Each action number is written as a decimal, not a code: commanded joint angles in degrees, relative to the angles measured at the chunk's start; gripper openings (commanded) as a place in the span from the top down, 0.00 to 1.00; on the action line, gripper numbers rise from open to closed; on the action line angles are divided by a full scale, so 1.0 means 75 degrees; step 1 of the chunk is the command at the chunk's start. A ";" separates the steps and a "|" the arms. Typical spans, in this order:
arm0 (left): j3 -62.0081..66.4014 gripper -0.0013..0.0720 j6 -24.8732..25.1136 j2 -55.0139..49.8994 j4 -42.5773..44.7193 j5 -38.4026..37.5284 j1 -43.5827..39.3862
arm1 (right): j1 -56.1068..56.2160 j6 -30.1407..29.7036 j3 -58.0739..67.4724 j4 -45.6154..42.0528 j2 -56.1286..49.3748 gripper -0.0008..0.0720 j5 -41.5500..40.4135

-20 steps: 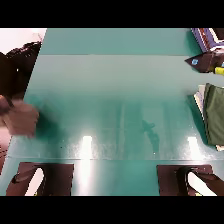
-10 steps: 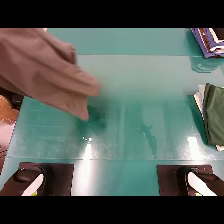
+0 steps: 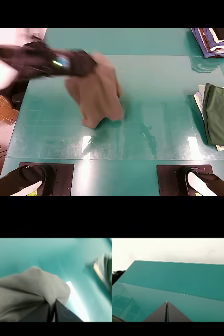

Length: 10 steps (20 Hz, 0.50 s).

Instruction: Fold the shirts.

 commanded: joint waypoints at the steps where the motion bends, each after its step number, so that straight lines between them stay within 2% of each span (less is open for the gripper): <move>1: -0.0595 0.95 0.0055 -0.0839 0.0061 0.0055 -0.0694 | 0.0003 0.0000 0.0012 0.0000 -0.0003 0.96 0.0038; 2: -0.0664 0.95 0.0251 -0.0950 0.0076 -0.0041 -0.0694 | 0.0003 0.0000 0.0012 -0.0003 -0.0003 0.96 0.0038; 3: -0.0667 0.65 0.0629 -0.1017 0.0125 -0.0157 -0.0691 | 0.0003 0.0000 0.0012 -0.0003 -0.0003 0.96 0.0035; 4: -0.0679 0.12 0.1023 -0.1023 0.0117 -0.0172 -0.0691 | 0.0003 0.0003 0.0012 -0.0003 -0.0006 0.96 0.0035; 5: -0.0673 0.02 0.1288 -0.1023 0.0125 -0.0172 -0.0688 | 0.0003 0.0000 0.0012 -0.0006 -0.0006 0.96 0.0035; 8: -0.0673 0.01 0.1848 -0.1026 0.0172 -0.0242 -0.0227 | 0.0003 0.0000 0.0012 -0.0003 -0.0006 0.96 0.0035; 10: -0.0673 0.01 0.1909 -0.1026 0.0140 -0.0455 0.0536 | 0.0003 0.0000 0.0009 -0.0006 -0.0006 0.96 0.0035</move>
